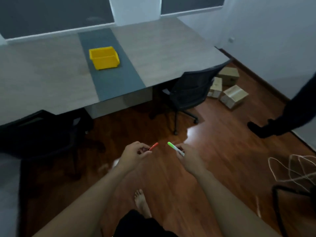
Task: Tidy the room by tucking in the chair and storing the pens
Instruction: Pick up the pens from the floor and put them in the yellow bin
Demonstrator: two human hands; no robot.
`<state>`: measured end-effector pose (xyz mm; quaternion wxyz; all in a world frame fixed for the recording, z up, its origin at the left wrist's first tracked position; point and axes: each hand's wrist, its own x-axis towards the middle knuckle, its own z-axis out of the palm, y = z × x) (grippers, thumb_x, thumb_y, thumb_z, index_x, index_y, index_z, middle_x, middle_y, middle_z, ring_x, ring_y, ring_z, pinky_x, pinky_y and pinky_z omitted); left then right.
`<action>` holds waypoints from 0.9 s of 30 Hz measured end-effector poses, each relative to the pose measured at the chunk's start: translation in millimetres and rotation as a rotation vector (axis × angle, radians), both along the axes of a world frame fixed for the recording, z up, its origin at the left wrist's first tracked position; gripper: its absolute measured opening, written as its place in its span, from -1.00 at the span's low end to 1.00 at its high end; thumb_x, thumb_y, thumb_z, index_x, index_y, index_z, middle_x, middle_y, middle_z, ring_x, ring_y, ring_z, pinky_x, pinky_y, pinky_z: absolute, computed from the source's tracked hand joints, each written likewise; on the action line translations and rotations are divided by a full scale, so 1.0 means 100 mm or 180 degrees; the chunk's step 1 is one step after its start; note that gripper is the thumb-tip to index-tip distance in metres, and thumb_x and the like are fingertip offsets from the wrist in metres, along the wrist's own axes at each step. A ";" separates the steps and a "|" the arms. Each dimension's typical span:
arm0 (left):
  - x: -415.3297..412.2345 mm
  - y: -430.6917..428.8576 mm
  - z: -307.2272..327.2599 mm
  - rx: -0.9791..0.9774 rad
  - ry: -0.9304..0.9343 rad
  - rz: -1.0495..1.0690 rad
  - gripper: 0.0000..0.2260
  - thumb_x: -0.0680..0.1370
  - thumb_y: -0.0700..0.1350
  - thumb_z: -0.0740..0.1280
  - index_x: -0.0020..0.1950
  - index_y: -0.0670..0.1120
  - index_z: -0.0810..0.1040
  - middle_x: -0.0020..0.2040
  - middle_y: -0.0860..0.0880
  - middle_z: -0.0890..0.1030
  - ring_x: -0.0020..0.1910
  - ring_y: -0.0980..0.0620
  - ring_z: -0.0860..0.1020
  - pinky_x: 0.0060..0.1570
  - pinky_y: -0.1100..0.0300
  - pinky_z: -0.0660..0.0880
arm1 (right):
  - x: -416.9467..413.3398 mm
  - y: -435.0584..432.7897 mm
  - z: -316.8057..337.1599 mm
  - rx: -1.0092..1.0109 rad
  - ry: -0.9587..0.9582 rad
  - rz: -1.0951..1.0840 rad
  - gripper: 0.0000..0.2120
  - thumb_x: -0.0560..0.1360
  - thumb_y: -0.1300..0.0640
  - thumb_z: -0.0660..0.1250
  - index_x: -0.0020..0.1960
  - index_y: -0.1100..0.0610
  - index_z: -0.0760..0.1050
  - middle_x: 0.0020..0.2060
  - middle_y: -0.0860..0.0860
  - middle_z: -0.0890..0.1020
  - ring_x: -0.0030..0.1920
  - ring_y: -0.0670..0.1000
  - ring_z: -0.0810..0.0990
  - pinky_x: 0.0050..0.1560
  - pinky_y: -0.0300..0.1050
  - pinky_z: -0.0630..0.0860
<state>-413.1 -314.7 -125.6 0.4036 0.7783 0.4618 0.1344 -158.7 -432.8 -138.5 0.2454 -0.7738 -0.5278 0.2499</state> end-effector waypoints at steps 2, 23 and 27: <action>-0.17 0.27 0.00 0.0010 -0.0010 0.0103 -0.85 0.55 0.07 0.54 0.09 0.10 0.76 -0.08 0.10 0.60 -0.13 0.14 0.59 -0.07 0.17 0.59 | -0.09 0.40 0.03 0.0016 -0.0024 0.0134 -0.81 0.59 0.12 0.42 0.18 -0.02 0.67 -0.01 -0.08 0.68 -0.07 -0.11 0.60 -0.12 -0.38 0.42; -1.06 2.20 -0.12 0.0022 0.0105 0.0761 -0.83 0.57 0.07 0.51 0.15 0.15 0.76 0.00 0.17 0.59 -0.02 0.18 0.56 -0.03 0.24 0.54 | -0.87 3.21 -0.15 -0.0175 0.0021 0.1063 -0.81 0.63 0.13 0.41 0.23 -0.01 0.63 -0.03 -0.12 0.62 -0.17 -0.12 0.59 -0.19 -0.22 0.50; -0.97 2.68 -0.12 0.0031 0.0155 0.0822 -0.83 0.60 0.06 0.48 0.18 0.15 0.75 0.03 0.18 0.59 0.02 0.18 0.56 0.02 0.25 0.56 | -0.78 3.86 -0.20 -0.0115 0.0065 0.1164 -0.79 0.62 0.13 0.42 0.24 -0.03 0.64 -0.01 -0.08 0.65 -0.13 -0.11 0.61 -0.17 -0.18 0.52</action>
